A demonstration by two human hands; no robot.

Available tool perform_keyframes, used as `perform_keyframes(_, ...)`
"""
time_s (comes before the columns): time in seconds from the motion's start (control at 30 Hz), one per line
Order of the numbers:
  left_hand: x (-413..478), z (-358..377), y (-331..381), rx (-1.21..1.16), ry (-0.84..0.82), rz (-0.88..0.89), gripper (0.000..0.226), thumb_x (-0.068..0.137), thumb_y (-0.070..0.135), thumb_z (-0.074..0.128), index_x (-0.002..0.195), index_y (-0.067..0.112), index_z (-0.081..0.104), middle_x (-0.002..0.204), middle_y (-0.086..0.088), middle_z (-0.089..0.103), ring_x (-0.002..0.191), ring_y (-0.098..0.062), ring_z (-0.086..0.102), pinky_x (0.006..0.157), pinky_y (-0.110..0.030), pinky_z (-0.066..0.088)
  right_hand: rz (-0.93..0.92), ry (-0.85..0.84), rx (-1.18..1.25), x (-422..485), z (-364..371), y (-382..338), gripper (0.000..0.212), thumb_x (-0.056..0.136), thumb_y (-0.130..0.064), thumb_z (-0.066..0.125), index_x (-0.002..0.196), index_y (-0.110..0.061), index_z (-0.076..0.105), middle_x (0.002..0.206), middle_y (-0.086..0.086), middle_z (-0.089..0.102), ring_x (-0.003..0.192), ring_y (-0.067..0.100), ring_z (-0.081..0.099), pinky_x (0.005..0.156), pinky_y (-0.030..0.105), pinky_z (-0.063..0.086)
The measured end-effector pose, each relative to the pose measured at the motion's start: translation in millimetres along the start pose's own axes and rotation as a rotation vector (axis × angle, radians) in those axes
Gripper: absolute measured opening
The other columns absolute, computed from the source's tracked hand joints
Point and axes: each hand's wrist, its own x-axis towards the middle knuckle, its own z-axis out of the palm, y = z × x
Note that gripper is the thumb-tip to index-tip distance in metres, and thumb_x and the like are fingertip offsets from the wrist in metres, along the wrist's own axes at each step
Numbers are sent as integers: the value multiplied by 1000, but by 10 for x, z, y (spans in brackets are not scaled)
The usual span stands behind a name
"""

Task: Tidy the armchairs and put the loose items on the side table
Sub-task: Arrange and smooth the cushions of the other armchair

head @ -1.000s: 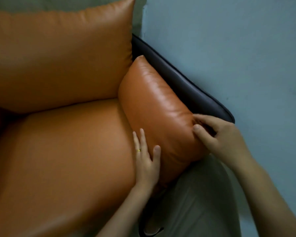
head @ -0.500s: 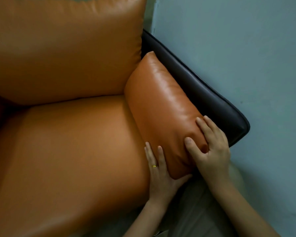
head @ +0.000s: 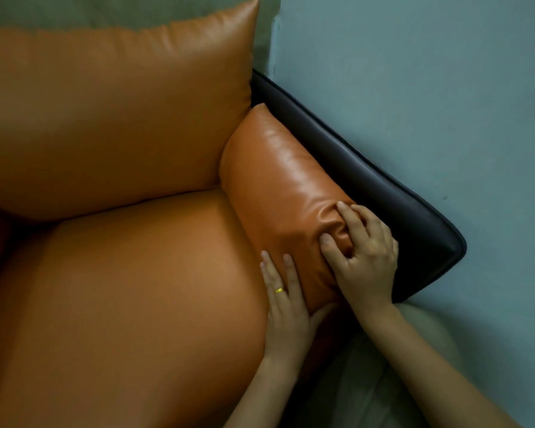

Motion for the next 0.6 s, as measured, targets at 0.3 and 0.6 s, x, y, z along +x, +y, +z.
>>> perform_keyframes(0.3,390,-1766,-890,420,-59,121,69,96,66,25,154,46,-5,165,16,-14,151,-11,-19,118,-38,32,-73,-362,-171,451,-320,-724,57,95,-54,48,147,-31,46,154,-7,43,148,13,29,123,50,1)
perform_keyframes(0.6,1672,-3689,-1334,734,147,-57,69,102,56,31,160,26,6,167,4,-7,154,-21,-9,121,-49,17,-656,-511,-65,1712,1150,-2339,66,103,-52,37,160,-32,11,169,-6,1,155,17,-11,123,47,-7)
